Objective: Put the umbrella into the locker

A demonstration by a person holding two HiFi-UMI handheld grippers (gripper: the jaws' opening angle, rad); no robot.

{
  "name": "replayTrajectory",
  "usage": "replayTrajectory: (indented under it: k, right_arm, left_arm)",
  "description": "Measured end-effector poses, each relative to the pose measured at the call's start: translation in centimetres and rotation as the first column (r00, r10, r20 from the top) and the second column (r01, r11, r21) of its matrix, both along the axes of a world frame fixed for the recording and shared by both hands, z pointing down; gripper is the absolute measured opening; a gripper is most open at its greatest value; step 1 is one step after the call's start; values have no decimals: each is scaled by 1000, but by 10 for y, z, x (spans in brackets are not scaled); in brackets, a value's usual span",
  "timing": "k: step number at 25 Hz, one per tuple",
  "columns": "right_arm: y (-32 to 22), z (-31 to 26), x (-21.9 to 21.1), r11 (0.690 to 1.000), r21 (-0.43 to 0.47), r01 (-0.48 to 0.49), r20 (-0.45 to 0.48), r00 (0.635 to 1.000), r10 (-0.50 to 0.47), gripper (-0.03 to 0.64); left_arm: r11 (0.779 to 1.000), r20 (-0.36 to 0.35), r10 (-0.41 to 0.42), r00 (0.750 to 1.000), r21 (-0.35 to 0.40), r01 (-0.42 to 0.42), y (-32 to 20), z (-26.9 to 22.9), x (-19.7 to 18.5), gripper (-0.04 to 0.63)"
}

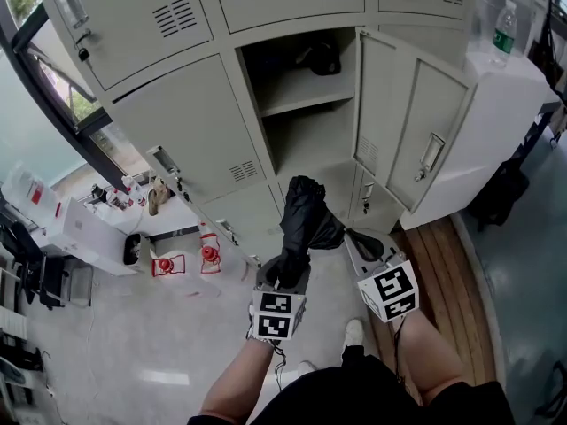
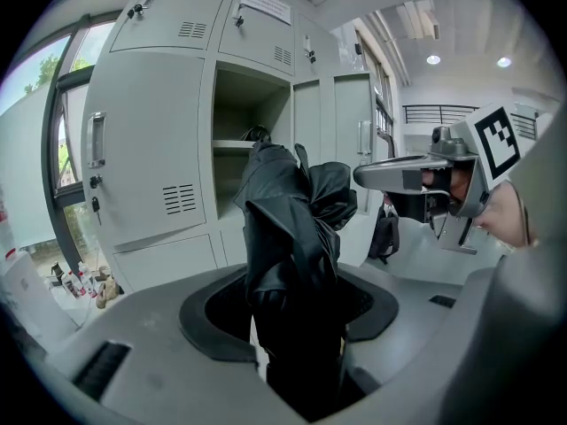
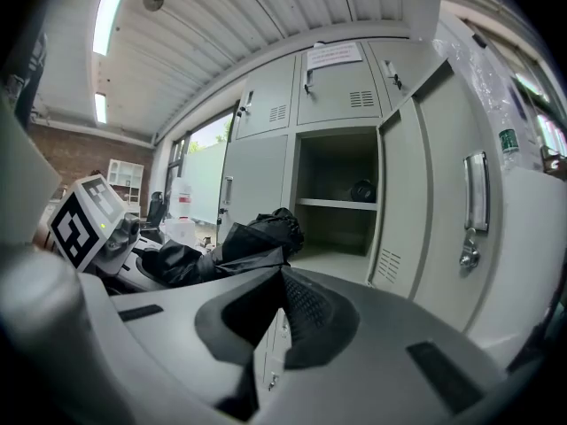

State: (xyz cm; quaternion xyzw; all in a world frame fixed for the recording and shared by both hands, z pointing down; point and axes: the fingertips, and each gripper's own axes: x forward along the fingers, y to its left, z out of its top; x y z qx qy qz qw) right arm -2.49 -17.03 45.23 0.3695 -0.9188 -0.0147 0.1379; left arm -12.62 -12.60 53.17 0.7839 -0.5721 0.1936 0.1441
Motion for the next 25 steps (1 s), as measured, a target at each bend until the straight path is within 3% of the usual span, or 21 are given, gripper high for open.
replayTrajectory:
  k: [25]
  right_arm:
    - [-83,0,13,981,-12,195,-4,981,-195,54]
  left_arm:
    - [983,3,-181,983,-16,181,-125,-4,30,222]
